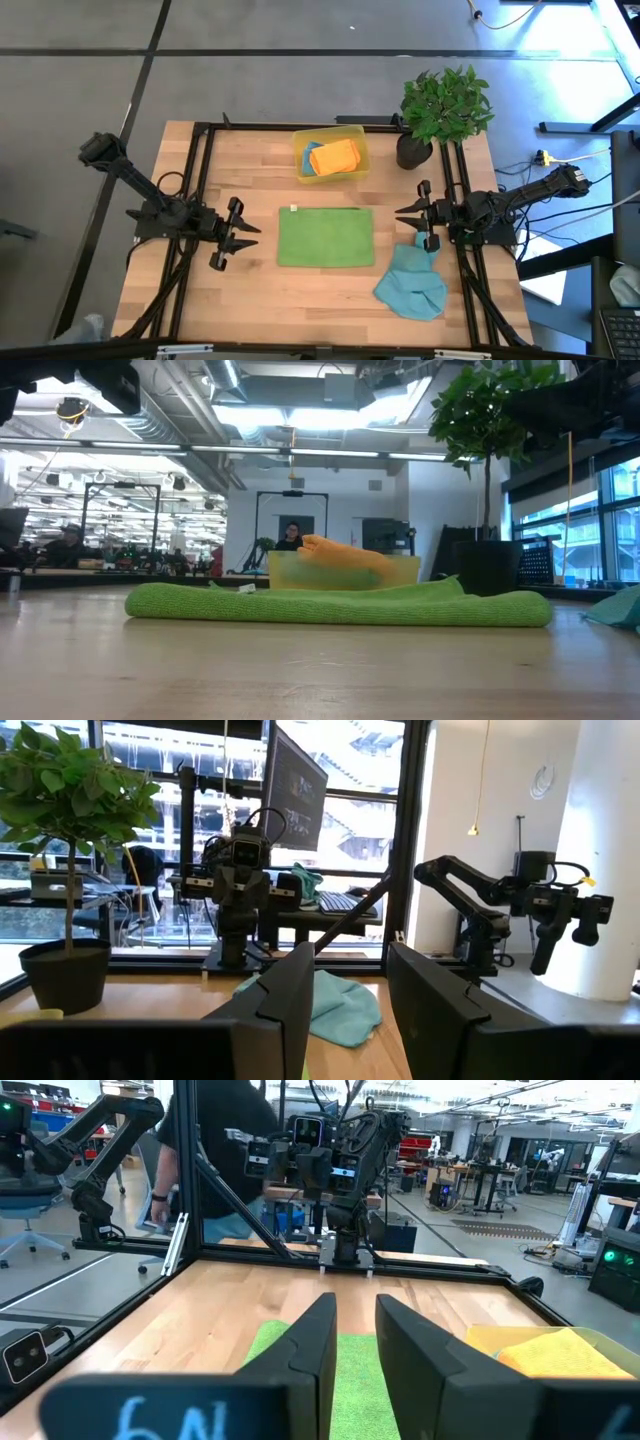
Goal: Fold microfiber towels
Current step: Fold the green microfiber towel
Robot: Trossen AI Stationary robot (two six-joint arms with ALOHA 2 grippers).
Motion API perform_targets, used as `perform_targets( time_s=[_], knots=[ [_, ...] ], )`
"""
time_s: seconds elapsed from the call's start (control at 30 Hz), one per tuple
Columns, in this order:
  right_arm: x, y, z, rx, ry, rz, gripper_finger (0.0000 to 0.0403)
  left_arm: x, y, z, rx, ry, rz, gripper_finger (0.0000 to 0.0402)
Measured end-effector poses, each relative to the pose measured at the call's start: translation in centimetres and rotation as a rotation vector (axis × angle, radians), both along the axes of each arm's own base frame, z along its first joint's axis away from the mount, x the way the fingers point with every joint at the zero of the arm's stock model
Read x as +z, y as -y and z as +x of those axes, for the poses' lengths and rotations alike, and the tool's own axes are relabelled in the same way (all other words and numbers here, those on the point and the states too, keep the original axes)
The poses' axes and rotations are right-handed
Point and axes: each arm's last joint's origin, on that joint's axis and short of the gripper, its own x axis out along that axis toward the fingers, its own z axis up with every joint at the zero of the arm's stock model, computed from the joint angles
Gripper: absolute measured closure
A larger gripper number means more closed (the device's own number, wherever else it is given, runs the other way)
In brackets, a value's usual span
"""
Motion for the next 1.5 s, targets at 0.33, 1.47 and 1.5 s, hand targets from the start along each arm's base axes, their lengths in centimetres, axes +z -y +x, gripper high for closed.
perform_targets(
  time_s=[0.33,1.47,1.5],
  knots=[
    [0.01,0.0,0.0,-0.001,0.0,0.0,0.0327,0.0,0.23,-0.14,-0.018,0.0,-0.003,0.0282],
    [0.01,0.0,0.0,0.0,0.0,0.0,0.0327,-0.12,0.24,-0.14,-0.001,-0.013,0.003,0.0282],
    [0.01,0.0,0.0,0.0,0.0,0.0,0.0327,-0.12,0.24,-0.14,-0.001,-0.013,0.004,0.0282]
  ],
)
